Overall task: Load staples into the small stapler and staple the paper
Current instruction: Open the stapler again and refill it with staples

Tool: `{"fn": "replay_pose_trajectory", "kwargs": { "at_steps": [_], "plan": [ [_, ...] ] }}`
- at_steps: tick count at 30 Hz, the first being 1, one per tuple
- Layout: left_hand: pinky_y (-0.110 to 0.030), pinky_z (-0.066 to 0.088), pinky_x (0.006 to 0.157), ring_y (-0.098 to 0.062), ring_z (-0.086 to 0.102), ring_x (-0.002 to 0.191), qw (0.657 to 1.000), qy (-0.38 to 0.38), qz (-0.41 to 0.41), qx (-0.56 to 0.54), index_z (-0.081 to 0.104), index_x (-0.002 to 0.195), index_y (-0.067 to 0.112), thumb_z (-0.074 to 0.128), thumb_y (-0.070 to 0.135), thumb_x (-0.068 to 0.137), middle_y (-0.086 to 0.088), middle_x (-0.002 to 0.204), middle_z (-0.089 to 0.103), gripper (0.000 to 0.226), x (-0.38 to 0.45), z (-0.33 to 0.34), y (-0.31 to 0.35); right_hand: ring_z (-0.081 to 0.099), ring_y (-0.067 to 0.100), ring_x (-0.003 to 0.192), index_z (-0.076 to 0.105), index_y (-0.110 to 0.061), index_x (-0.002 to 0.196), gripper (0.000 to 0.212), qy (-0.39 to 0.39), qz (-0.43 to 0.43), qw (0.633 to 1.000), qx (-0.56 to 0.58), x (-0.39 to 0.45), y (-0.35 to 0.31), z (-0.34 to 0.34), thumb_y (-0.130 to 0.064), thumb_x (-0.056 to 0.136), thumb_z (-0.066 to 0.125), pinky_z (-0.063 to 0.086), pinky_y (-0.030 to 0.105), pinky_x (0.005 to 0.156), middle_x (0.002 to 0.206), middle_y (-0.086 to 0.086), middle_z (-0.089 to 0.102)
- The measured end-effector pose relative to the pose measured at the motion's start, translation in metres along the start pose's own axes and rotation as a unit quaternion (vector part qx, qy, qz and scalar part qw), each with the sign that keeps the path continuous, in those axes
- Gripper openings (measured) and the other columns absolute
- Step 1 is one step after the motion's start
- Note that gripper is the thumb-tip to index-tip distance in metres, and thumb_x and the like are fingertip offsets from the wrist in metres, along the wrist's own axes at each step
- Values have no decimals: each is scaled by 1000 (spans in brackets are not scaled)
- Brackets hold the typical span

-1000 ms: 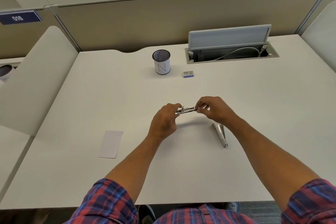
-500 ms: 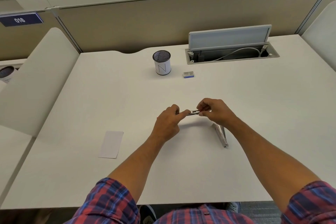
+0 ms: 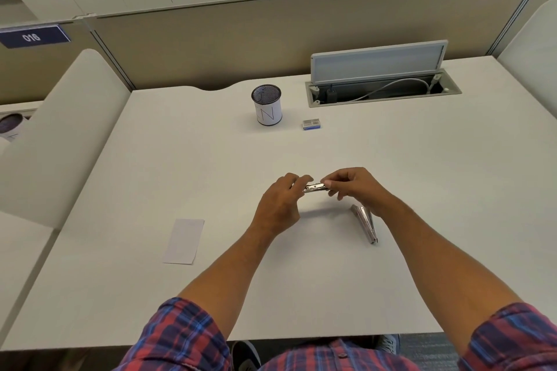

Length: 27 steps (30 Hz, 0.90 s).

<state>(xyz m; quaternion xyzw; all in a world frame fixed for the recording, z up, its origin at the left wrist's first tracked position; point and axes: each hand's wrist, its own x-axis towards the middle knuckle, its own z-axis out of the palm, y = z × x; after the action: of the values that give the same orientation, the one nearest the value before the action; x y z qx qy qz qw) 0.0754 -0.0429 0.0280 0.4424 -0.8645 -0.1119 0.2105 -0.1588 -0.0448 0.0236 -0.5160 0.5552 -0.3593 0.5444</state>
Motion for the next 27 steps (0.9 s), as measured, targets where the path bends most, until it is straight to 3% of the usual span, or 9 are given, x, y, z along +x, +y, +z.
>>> {"fn": "replay_pose_trajectory", "kwargs": {
  "at_steps": [7, 13, 19, 23, 27],
  "plan": [
    [-41, 51, 55, -27, 56, 80, 1000, 24, 0, -15, 54, 130, 19, 62, -4, 88, -6, 99, 61, 48, -1, 0, 1, 63, 21, 74, 77, 5, 98, 19, -14, 29, 996, 81, 3, -4, 3, -11, 88, 78, 55, 30, 71, 85, 18, 69],
    [-43, 52, 55, -27, 57, 83, 1000, 24, 9, -14, 55, 127, 18, 62, -3, 88, -6, 101, 62, 45, -5, 4, 0, 64, 23, 68, 77, 8, 93, 17, -13, 56, 997, 51, 6, -9, 2, -8, 87, 76, 57, 27, 69, 76, 18, 70],
    [-41, 54, 56, -26, 60, 83, 1000, 23, -1, -6, 61, 130, 14, 64, 1, 88, -4, 103, 63, 44, 0, 3, 3, 72, 22, 79, 79, 1, 97, 14, -17, 56, 994, 88, 6, -8, 2, -10, 89, 75, 58, 26, 73, 92, 20, 76],
    [-39, 52, 55, -25, 58, 82, 1000, 8, 2, 1, 60, 131, 19, 60, 3, 90, -3, 104, 61, 44, 0, 2, 3, 72, 22, 82, 77, 3, 102, 21, -17, 46, 990, 129, 3, -3, 1, -11, 87, 79, 58, 27, 76, 91, 18, 75],
    [-42, 52, 60, -27, 57, 84, 999, -27, 8, 20, 56, 138, 24, 56, 0, 90, -2, 105, 63, 53, 1, 3, 6, 74, 29, 90, 74, 6, 110, 23, -15, 48, 984, 169, 1, -2, -1, -7, 91, 74, 60, 29, 80, 102, 24, 75]
  ]
}}
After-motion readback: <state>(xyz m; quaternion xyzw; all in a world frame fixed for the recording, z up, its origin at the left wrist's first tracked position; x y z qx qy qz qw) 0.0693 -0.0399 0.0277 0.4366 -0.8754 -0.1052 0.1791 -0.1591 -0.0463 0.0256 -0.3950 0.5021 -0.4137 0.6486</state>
